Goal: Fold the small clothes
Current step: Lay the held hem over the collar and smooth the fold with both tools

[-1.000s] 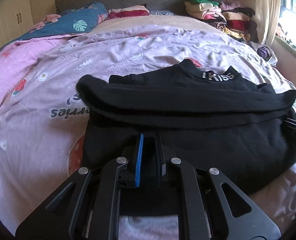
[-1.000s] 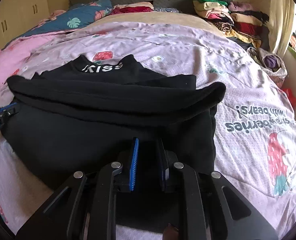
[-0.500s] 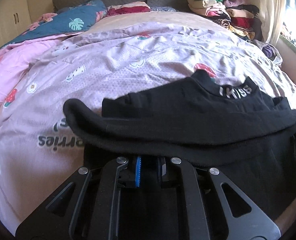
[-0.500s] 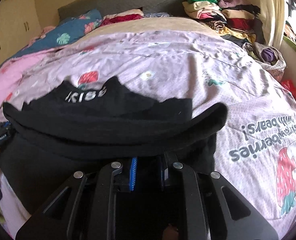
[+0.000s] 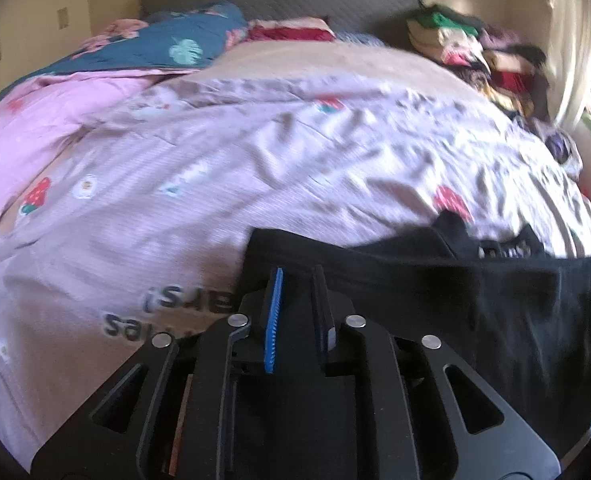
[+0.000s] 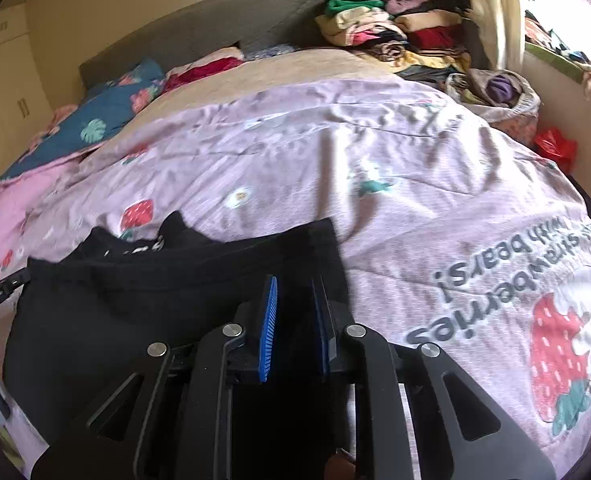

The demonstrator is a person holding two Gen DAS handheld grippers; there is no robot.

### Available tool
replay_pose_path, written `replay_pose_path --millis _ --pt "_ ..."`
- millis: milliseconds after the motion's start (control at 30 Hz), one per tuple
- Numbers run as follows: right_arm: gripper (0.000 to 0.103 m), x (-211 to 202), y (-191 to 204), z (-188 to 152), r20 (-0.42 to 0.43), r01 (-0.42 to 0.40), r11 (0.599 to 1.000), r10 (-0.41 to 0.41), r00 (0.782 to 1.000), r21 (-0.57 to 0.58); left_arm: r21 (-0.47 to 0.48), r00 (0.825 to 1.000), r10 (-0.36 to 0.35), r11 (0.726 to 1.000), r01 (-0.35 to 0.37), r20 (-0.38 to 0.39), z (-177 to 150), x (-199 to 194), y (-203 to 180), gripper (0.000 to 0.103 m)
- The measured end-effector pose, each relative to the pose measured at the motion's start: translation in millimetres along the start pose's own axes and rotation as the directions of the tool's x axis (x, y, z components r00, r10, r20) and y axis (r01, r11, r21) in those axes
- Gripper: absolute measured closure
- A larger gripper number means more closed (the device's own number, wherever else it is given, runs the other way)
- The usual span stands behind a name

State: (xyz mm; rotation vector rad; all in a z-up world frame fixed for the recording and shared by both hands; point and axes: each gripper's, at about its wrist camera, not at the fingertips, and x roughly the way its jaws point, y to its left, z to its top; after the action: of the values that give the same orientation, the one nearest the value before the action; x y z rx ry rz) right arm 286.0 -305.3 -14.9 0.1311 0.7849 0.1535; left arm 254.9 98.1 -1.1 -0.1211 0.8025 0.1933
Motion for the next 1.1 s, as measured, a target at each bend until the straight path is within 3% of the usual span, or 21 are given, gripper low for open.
replay_pose_path --millis 33,133,200,267,333,367,400,467,800,1100 --pt "0.085 -1.6 -2.3 0.8 0.004 0.01 1.0 -0.01 1.0 -0.002 -0.017 1.0 0.0 1.0 0.0 0.006 1.0 -2.3 5.9 0.088" --pt "0.06 -5.1 -8.6 2.1 0.003 0.059 0.998 -0.059 0.998 -0.023 -0.045 1.0 0.004 0.999 -0.004 0.005 1.0 -5.0 22.3 0.077" --pt "0.059 -2.9 -11.7 0.6 -0.012 0.06 0.998 -0.061 0.998 -0.035 -0.041 1.0 -0.012 0.999 0.011 -0.028 -2.2 0.8 28.7 0.061" --pt "0.059 2.5 -13.5 -1.0 -0.03 0.055 0.998 -0.055 0.998 -0.026 -0.049 0.997 -0.045 0.998 0.042 -0.062 -6.6 8.6 32.3 0.054" --pt "0.061 7.8 -12.7 -3.1 -0.046 0.039 0.999 -0.04 0.998 -0.026 -0.046 0.995 -0.066 0.997 0.063 -0.073 -10.8 13.6 30.1 0.054" --pt "0.074 10.1 -11.5 -4.5 -0.052 0.031 0.999 -0.033 0.998 -0.035 -0.038 0.995 -0.066 0.997 0.063 -0.07 -12.4 14.7 27.9 0.056" --pt "0.093 11.7 -9.8 -5.1 -0.055 0.023 0.999 -0.025 0.998 -0.04 -0.02 0.997 -0.054 0.998 0.053 -0.057 -14.2 14.8 23.5 0.075" --pt "0.096 12.2 -8.6 -5.7 -0.057 0.02 0.999 -0.022 0.998 -0.042 0.004 0.998 -0.057 0.998 0.057 -0.037 -15.7 13.7 16.9 0.098" --pt "0.097 -19.1 -22.1 12.7 0.077 -0.071 0.994 0.065 0.995 0.081 -0.078 0.99 -0.075 0.993 0.085 0.116 -3.9 -21.7 35.4 0.102" --pt "0.097 -3.5 -21.4 8.5 0.051 -0.02 0.994 0.015 0.999 0.103 -0.094 0.997 -0.042 0.994 0.048 0.066 -6.0 0.2 36.6 0.102"
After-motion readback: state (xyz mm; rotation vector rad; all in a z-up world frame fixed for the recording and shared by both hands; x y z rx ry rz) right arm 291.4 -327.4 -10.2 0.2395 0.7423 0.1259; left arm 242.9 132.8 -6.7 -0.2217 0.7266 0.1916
